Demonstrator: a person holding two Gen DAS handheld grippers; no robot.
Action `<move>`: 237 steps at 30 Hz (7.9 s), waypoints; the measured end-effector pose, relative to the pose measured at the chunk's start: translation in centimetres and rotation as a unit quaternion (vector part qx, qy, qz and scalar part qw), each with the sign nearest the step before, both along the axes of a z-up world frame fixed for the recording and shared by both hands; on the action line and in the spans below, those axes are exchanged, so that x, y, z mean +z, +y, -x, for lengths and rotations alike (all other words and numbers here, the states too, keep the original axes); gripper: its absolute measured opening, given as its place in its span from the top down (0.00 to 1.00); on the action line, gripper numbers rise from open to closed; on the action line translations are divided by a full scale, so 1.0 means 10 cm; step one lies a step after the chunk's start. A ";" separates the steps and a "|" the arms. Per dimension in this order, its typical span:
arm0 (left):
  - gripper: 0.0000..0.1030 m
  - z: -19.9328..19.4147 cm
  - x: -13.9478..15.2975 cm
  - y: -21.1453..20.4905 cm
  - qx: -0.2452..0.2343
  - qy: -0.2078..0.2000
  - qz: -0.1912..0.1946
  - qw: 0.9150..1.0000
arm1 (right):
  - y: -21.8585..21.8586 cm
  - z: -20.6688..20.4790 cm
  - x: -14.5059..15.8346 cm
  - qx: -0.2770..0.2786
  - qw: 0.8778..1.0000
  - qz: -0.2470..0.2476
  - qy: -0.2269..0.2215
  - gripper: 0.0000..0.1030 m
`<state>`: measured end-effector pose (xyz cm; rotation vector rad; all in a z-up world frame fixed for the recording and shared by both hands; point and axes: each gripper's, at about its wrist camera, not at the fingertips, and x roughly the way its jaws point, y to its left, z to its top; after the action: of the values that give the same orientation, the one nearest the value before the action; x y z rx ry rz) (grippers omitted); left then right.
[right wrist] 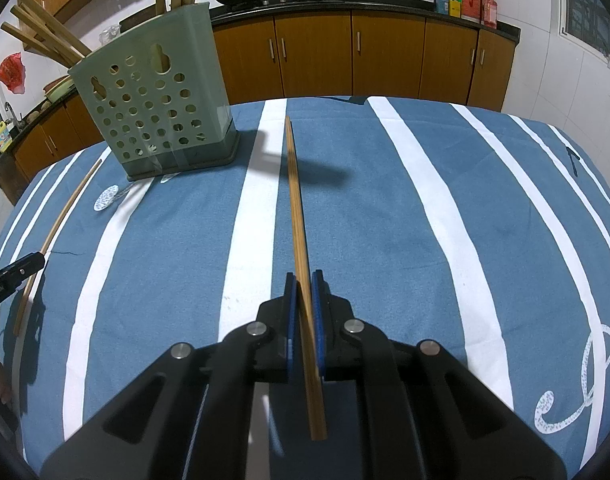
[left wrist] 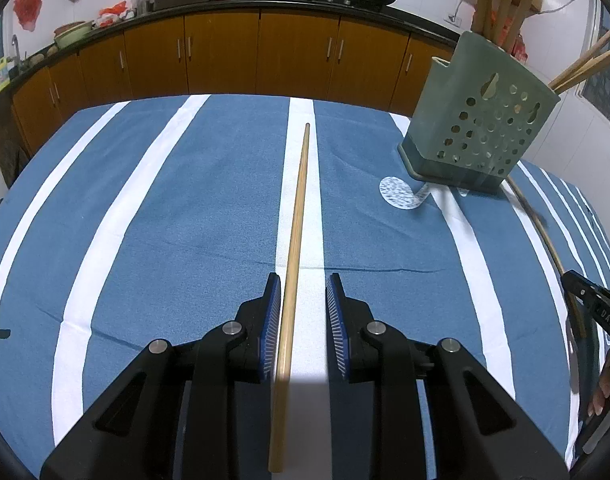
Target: Organize utensils
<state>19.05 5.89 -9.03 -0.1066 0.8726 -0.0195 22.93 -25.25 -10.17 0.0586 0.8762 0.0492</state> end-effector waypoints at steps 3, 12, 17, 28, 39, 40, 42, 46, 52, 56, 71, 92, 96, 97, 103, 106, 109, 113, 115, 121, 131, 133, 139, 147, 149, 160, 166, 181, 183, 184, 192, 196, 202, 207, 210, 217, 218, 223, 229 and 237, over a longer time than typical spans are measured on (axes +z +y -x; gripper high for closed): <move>0.75 0.00 0.00 0.00 0.000 0.000 0.002 1.000 | 0.00 0.00 0.00 0.000 1.000 0.001 0.000 0.91; 0.86 0.17 0.00 -0.02 -0.001 0.002 -0.004 1.000 | -0.05 0.14 0.00 -0.003 1.000 -0.018 -0.001 0.91; 0.93 0.18 0.01 0.04 -0.003 0.007 0.005 1.000 | -0.09 0.22 0.11 -0.008 0.999 -0.029 -0.014 0.92; 0.93 0.35 0.65 0.14 -0.003 -0.074 0.027 0.997 | -0.17 0.41 0.87 -0.017 0.991 -0.040 -0.127 0.92; 0.93 0.28 1.43 0.14 -0.010 -0.162 0.039 0.986 | -0.22 0.51 1.58 -0.016 0.972 -0.061 -0.228 0.92; 0.93 0.28 1.48 0.14 -0.013 -0.167 0.041 0.985 | -0.23 0.53 1.63 -0.015 0.970 -0.064 -0.235 0.92; 0.93 0.30 1.64 0.10 -0.024 -0.182 0.042 0.982 | -0.22 0.57 1.80 -0.007 0.965 -0.073 -0.253 0.92; 0.93 0.32 1.87 0.00 -0.045 -0.205 0.046 0.977 | -0.20 0.62 2.13 0.014 0.952 -0.102 -0.288 0.92; 0.93 0.26 2.19 -0.29 -0.075 -0.255 0.057 0.962 | -0.02 0.63 2.55 0.033 0.928 -0.120 -0.350 0.92; 0.93 0.15 2.41 -0.46 -0.080 -0.297 0.070 0.949 | 0.10 0.53 2.78 0.026 0.907 -0.122 -0.403 0.92; 0.93 -0.54 2.12 -0.75 -0.044 -0.335 0.059 0.939 | 0.26 -0.46 2.42 -0.019 0.905 -0.113 -0.409 0.92; 0.46 0.01 2.33 -0.31 -0.011 -0.324 0.057 0.944 | 0.20 0.26 2.49 0.006 0.918 -0.101 -0.384 0.35; 0.16 0.45 2.24 -0.19 -0.011 -0.332 0.022 0.943 | 0.22 0.70 2.38 0.014 0.924 -0.068 -0.375 0.04; 0.12 0.59 2.20 -0.16 -0.013 -0.333 0.015 0.943 | 0.23 0.80 2.33 0.016 0.925 -0.061 -0.374 0.04; 0.02 1.19 1.86 -0.12 -0.016 -0.310 -0.016 0.950 | 0.27 1.33 1.87 0.002 0.943 -0.013 -0.332 0.04; 0.02 1.38 1.64 -0.13 -0.006 -0.292 -0.027 0.956 | 0.27 1.47 1.68 0.004 0.954 -0.008 -0.301 0.04; 0.02 1.49 1.47 -0.14 0.003 -0.283 -0.034 0.959 | 0.32 1.62 1.47 0.012 0.961 0.000 -0.275 0.04; 0.02 1.57 1.31 -0.20 -0.001 -0.268 -0.031 0.963 | 0.39 1.77 1.29 0.021 0.963 0.005 -0.268 0.04; 0.02 1.60 1.24 -0.23 -0.007 -0.256 -0.023 0.966 | 0.42 1.82 1.22 0.024 0.965 0.004 -0.261 0.04; 0.02 1.74 1.04 -0.26 -0.001 -0.248 -0.024 0.969 | 0.48 1.92 1.00 0.021 0.969 0.001 -0.245 0.04; 0.02 1.80 0.92 -0.31 0.002 -0.245 -0.030 0.969 | 0.44 1.91 0.87 0.006 0.974 -0.008 -0.225 0.04; 0.02 1.79 0.91 -0.32 0.000 -0.242 -0.027 0.970 | 0.43 1.91 0.87 0.004 0.975 -0.008 -0.224 0.04; 0.02 1.78 0.87 -0.32 -0.002 -0.232 -0.022 0.972 | 0.42 1.90 0.87 0.002 0.975 -0.009 -0.224 0.04; 0.02 1.79 0.87 -0.36 -0.007 -0.233 -0.020 0.972 | 0.41 1.90 0.87 -0.001 0.974 -0.009 -0.225 0.04; 0.02 1.79 0.88 -0.36 -0.007 -0.232 -0.019 0.972 | 0.41 1.90 0.87 -0.002 0.974 -0.009 -0.225 0.04; 0.02 1.78 0.89 -0.40 -0.011 -0.234 -0.018 0.972 | 0.42 1.91 0.87 -0.005 0.974 -0.012 -0.225 0.04; 0.02 1.78 0.90 -0.44 -0.011 -0.234 -0.019 0.972 | 0.42 1.91 0.87 -0.006 0.974 -0.012 -0.224 0.04; 0.02 1.77 0.90 -0.45 -0.011 -0.233 -0.019 0.972 | 0.44 1.91 0.87 -0.008 0.975 -0.014 -0.224 0.04; 0.02 1.78 0.90 -0.45 -0.011 -0.234 -0.019 0.972 | 0.44 1.91 0.87 -0.007 0.975 -0.013 -0.223 0.04; 0.02 1.78 0.90 -0.45 -0.011 -0.234 -0.019 0.972 | 0.44 1.91 0.87 -0.007 0.975 -0.013 -0.223 0.04; 0.02 1.78 0.90 -0.44 -0.011 -0.234 -0.019 0.972 | 0.45 1.91 0.87 -0.008 0.975 -0.014 -0.223 0.04; 0.02 1.78 0.90 -0.45 -0.012 -0.234 -0.019 0.972 | 0.45 1.90 0.86 -0.007 0.975 -0.014 -0.222 0.04; 0.02 1.78 0.90 -0.46 -0.011 -0.234 -0.019 0.972 | 0.46 1.90 0.85 -0.007 0.975 -0.014 -0.222 0.04; 0.02 1.78 0.90 -0.46 -0.011 -0.234 -0.019 0.972 | 0.46 1.90 0.86 -0.008 0.975 -0.014 -0.222 0.04; 0.02 1.78 0.90 -0.46 -0.011 -0.233 -0.019 0.972 | 0.45 1.90 0.85 -0.008 0.975 -0.015 -0.222 0.04; 0.02 1.78 0.90 -0.46 -0.011 -0.234 -0.019 0.972 | 0.45 1.90 0.85 -0.007 0.975 -0.015 -0.222 0.04; 0.02 1.78 0.90 -0.46 -0.011 -0.233 -0.019 0.972 | 0.45 1.90 0.85 -0.008 0.975 -0.015 -0.222 0.04; 0.02 1.78 0.90 -0.46 -0.011 -0.233 -0.019 0.972 | 0.45 1.90 0.85 -0.008 0.975 -0.015 -0.222 0.04; 0.02 1.78 0.90 -0.46 -0.011 -0.233 -0.019 0.972 | 0.45 1.90 0.85 -0.008 0.975 -0.016 -0.222 0.04; 0.02 1.79 0.87 -0.48 -0.011 -0.232 -0.019 0.973 | 0.45 1.90 0.86 -0.008 0.975 -0.016 -0.222 0.04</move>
<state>1.15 1.05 -0.29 -0.0531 0.4068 -0.0465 3.93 -20.72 -1.62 0.0807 0.4275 0.0578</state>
